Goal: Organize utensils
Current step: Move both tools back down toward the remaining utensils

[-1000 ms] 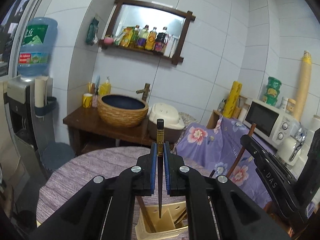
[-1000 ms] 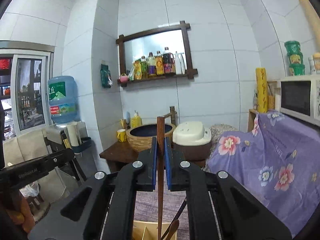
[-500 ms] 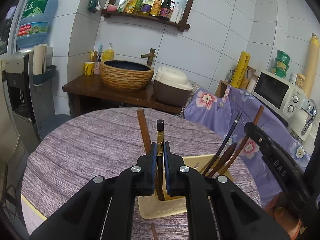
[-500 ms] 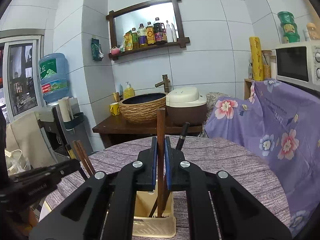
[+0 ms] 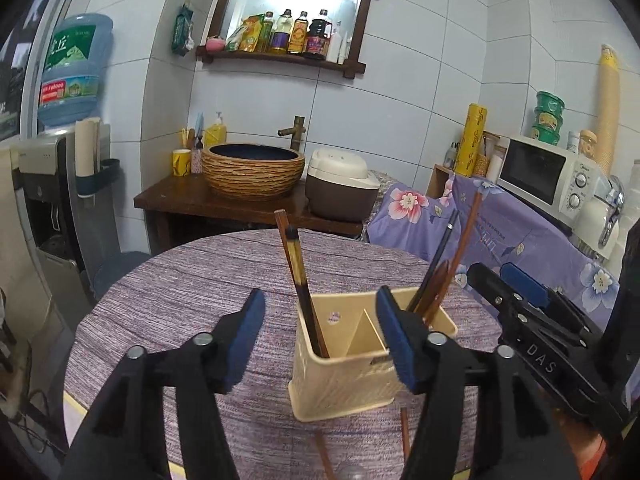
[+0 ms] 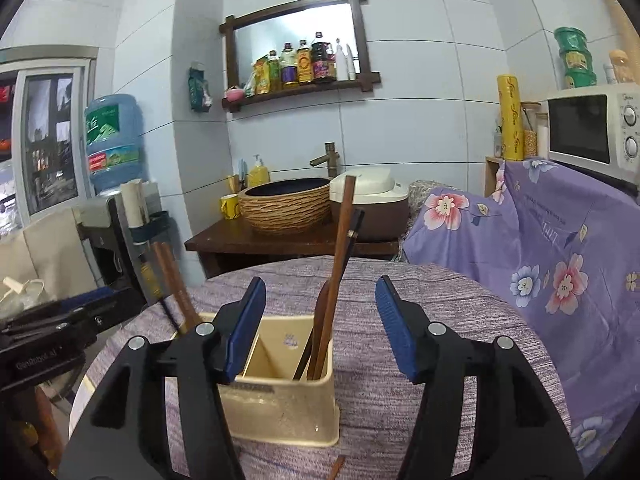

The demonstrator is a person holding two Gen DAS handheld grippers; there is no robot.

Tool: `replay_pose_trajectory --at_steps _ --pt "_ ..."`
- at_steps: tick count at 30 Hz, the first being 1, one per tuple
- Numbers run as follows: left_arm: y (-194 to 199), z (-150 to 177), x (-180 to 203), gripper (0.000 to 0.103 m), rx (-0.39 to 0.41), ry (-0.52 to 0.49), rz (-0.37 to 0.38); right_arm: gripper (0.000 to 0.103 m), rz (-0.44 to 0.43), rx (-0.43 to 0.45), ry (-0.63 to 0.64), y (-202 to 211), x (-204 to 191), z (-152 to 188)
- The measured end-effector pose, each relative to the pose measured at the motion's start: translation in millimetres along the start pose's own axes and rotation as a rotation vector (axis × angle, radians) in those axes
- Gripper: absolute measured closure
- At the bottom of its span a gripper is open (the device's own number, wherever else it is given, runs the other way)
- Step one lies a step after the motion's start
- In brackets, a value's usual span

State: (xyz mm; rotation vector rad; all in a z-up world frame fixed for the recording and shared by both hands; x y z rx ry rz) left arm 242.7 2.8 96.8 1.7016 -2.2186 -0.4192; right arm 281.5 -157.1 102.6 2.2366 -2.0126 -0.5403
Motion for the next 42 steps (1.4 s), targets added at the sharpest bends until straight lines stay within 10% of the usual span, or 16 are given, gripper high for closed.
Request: replay_pose_trajectory --at_steps 15,34,42 --pt "6 99 -34 0.005 -0.131 0.007 -0.114 0.045 -0.125 -0.305 0.088 28 -7 113" --pt "10 158 -19 0.006 -0.242 -0.071 -0.146 0.045 -0.186 -0.477 0.136 32 -18 177" --pt "8 158 -23 0.021 -0.263 -0.060 -0.161 0.055 -0.197 -0.536 0.199 18 -29 180"
Point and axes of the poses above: each gripper's, at about its wrist camera, not at the fingertips, and y roughly against the way its jaws point, x to its right, z to its underside, the point moved 2 cm from there along -y, roughly the way its jaws point, and after that the axes turned 6 degrees about -y, right-handed, at the moved point
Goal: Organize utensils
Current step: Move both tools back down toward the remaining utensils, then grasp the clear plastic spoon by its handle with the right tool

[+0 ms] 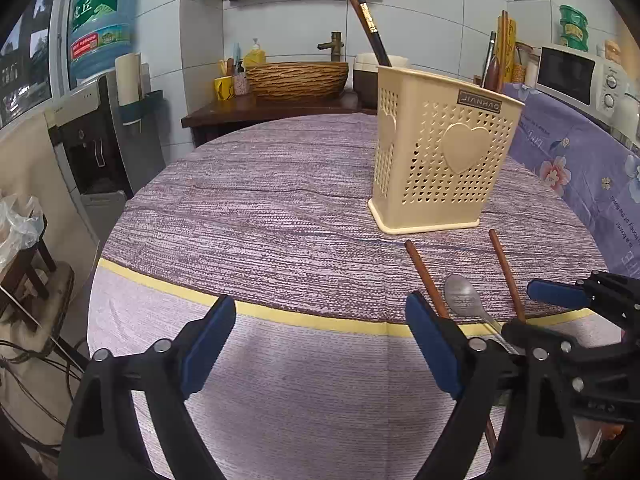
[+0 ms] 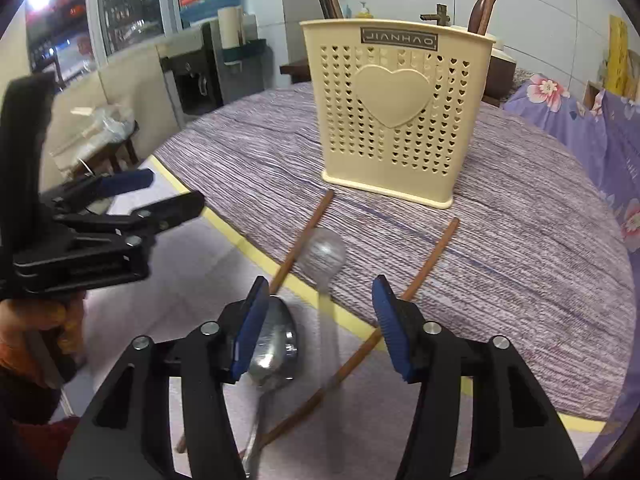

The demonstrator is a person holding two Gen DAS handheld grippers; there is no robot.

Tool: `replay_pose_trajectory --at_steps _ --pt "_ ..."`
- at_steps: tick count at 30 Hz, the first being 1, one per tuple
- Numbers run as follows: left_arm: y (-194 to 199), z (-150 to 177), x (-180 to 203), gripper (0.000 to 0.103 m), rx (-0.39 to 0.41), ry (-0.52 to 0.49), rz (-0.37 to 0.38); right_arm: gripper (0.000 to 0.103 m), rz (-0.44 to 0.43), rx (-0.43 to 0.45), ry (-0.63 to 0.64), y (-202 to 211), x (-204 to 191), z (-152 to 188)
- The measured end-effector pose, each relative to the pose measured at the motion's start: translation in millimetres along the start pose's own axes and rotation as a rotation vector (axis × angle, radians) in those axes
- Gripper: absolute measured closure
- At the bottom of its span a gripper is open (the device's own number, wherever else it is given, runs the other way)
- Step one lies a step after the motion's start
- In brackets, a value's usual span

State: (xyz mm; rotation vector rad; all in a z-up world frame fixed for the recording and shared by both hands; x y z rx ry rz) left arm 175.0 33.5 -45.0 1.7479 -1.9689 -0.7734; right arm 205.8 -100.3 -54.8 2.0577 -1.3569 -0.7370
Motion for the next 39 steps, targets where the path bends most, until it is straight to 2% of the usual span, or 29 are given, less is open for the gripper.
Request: replay_pose_trajectory --at_steps 3,7,13,23,29,33,39 --pt "-2 1 1 0.029 -0.013 0.005 0.015 0.059 -0.051 -0.011 -0.038 2 4 0" --pt "-5 2 3 0.034 -0.022 0.005 0.016 0.059 -0.022 -0.008 -0.020 0 0 0" --pt "-5 3 4 0.035 -0.025 0.008 0.021 0.059 -0.010 -0.072 -0.024 -27 0 -9" --pt "-10 4 -4 0.035 -0.041 0.036 0.023 0.059 0.032 -0.177 0.088 -53 -8 -19" --pt "-11 4 -6 0.035 -0.046 0.044 0.024 0.059 0.034 -0.178 0.080 -62 -12 -25" --pt "-12 4 -5 0.035 -0.050 0.045 0.028 0.066 0.046 -0.168 0.065 -65 -15 -29" --pt "-16 3 0 0.035 -0.061 0.043 0.045 0.066 0.031 -0.146 0.021 -59 -8 -28"
Point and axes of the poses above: each gripper's, at about its wrist camera, not at the fingertips, and y roughly against the way its jaws point, x to its right, z to its underside, the point moved 2 cm from there along -y, roughly the way its jaws point, and after that the axes turned 6 degrees about -y, right-handed, at the moved point
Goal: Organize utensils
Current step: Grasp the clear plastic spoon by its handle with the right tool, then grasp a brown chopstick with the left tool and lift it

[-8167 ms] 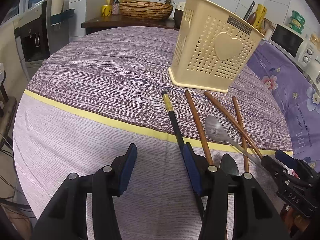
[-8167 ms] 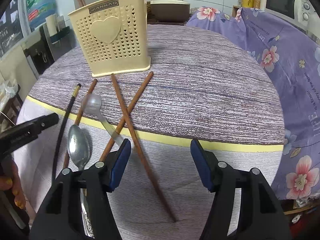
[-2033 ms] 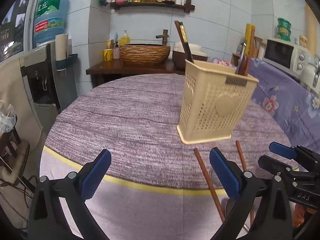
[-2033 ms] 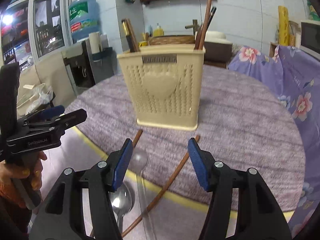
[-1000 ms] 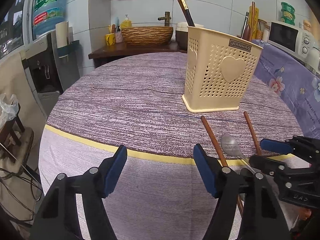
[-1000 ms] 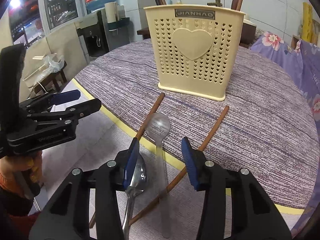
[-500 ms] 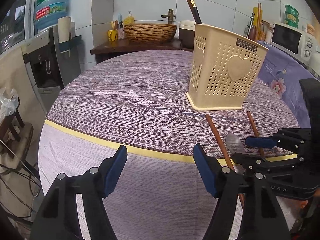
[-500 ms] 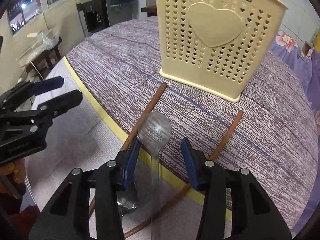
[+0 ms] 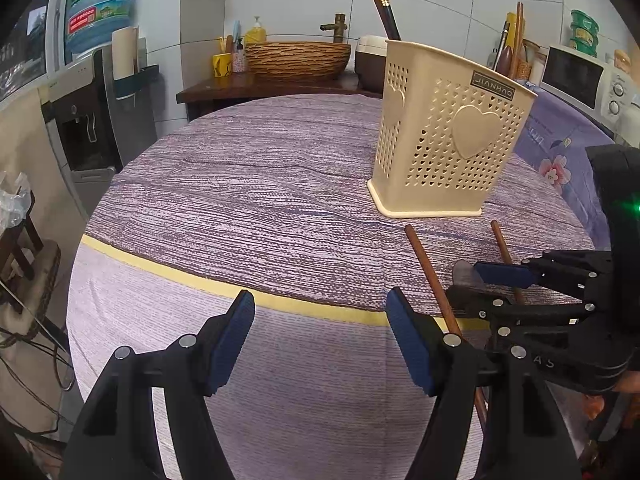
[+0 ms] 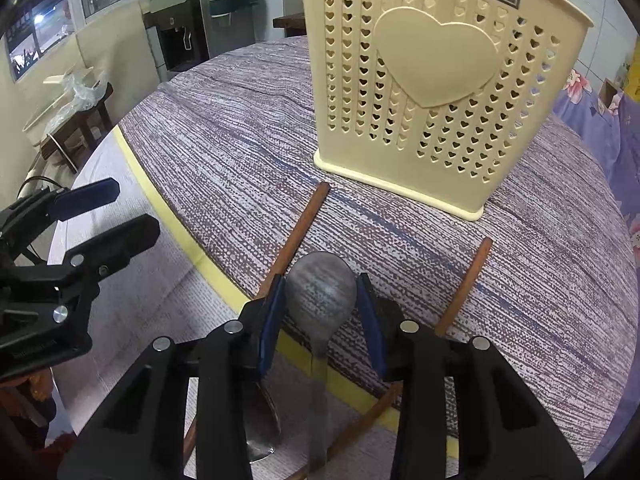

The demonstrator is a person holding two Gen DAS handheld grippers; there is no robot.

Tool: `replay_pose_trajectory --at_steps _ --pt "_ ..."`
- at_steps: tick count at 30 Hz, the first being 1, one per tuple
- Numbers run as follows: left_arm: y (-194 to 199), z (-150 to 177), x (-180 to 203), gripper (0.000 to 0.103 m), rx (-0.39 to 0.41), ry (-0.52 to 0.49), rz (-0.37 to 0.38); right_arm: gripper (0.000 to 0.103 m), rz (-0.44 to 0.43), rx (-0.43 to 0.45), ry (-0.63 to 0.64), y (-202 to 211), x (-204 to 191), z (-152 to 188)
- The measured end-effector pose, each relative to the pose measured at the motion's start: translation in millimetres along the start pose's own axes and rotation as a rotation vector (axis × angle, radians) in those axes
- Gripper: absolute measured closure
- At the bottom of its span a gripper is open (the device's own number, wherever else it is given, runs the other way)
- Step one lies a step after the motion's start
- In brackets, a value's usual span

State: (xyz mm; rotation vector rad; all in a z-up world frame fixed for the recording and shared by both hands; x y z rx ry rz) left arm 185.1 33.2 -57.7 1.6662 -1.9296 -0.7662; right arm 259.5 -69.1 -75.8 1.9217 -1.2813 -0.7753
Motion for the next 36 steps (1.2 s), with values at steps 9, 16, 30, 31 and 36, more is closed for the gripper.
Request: replay_pose_trajectory --at_steps 9,16,30,31,36 --pt "-6 -8 12 0.035 -0.027 -0.010 0.051 0.066 0.004 0.227 -0.166 90 45 -2" --pt "-29 -26 41 0.049 -0.093 -0.054 0.146 0.066 0.016 0.379 -0.273 146 68 6" --pt "-68 -39 80 0.087 -0.194 -0.079 0.096 0.066 0.045 0.424 -0.290 154 65 18" --pt "-69 -40 81 0.088 -0.193 -0.081 0.089 0.066 0.047 0.425 -0.290 154 65 20" --pt "-71 -42 80 0.092 -0.190 -0.092 0.063 0.066 0.048 0.428 -0.292 154 65 21"
Point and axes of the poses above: each gripper's, at about its wrist camera, not at the fingertips, and y roughly against the way its jaws point, x to its right, z to its underside, the point moved 2 cm from there along -y, roughly the way its jaws point, and after that the axes turned 6 degrees about -y, right-handed, at the moved point
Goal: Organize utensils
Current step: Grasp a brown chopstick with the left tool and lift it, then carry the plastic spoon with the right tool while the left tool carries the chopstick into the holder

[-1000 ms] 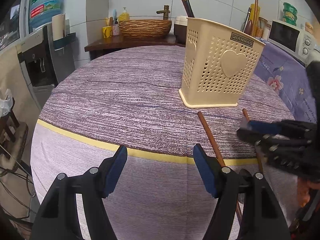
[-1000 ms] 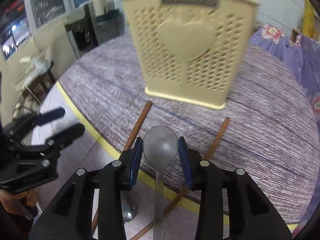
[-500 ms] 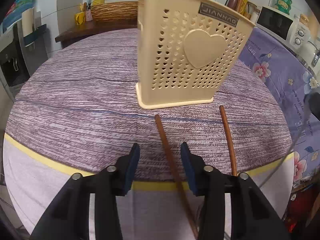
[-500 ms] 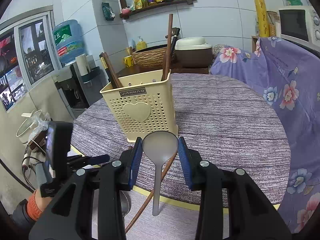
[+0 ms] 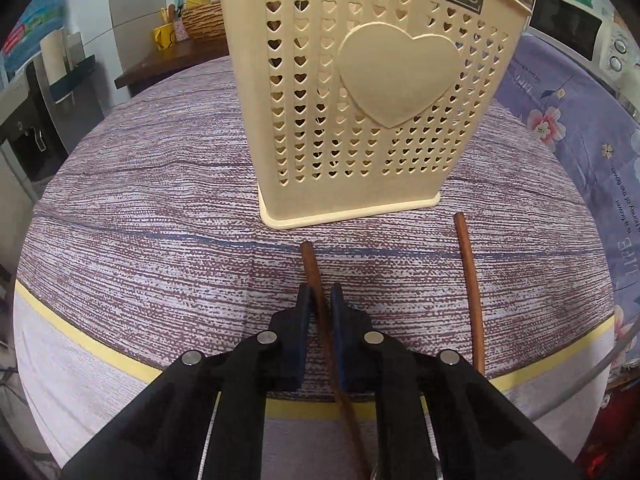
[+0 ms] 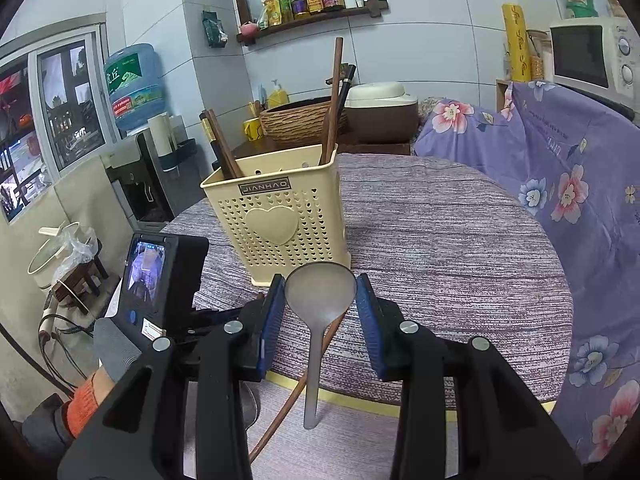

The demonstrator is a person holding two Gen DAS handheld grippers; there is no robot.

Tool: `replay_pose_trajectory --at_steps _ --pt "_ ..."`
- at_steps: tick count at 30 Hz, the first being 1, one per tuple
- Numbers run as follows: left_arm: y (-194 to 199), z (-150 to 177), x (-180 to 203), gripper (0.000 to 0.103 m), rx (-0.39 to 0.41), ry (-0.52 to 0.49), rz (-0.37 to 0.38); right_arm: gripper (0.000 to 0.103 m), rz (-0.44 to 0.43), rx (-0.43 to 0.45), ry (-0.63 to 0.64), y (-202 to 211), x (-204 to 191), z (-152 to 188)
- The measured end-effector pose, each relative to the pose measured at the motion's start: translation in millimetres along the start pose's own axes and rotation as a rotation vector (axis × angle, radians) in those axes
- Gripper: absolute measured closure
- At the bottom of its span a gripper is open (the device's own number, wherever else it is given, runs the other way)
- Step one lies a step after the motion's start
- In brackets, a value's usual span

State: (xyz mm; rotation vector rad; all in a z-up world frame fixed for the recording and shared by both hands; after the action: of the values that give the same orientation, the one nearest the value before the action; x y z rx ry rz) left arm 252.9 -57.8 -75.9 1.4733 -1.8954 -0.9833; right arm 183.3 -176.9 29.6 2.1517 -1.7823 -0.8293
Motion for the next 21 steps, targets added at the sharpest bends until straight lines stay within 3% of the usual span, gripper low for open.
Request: replay_pose_trajectory --at_steps 15,21 --pt "4 -1 -7 0.093 0.034 0.027 0.026 0.066 0.001 -0.001 -0.017 -1 1 3" --pt "49 -6 -24 0.094 0.138 0.083 0.107 0.066 -0.002 0.005 -0.017 1 1 4"
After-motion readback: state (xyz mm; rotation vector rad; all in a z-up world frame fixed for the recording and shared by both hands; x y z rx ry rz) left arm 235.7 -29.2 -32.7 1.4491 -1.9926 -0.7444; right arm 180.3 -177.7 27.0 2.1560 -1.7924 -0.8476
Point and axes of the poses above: each gripper's, at about its wrist camera, not at the fingertips, and y roughly against the way its jaws point, x to its right, z to its underside, the point moved 2 cm from there along -y, roughly the way its jaws point, and after that the axes turned 6 degrees about -y, right-handed, at the moved point
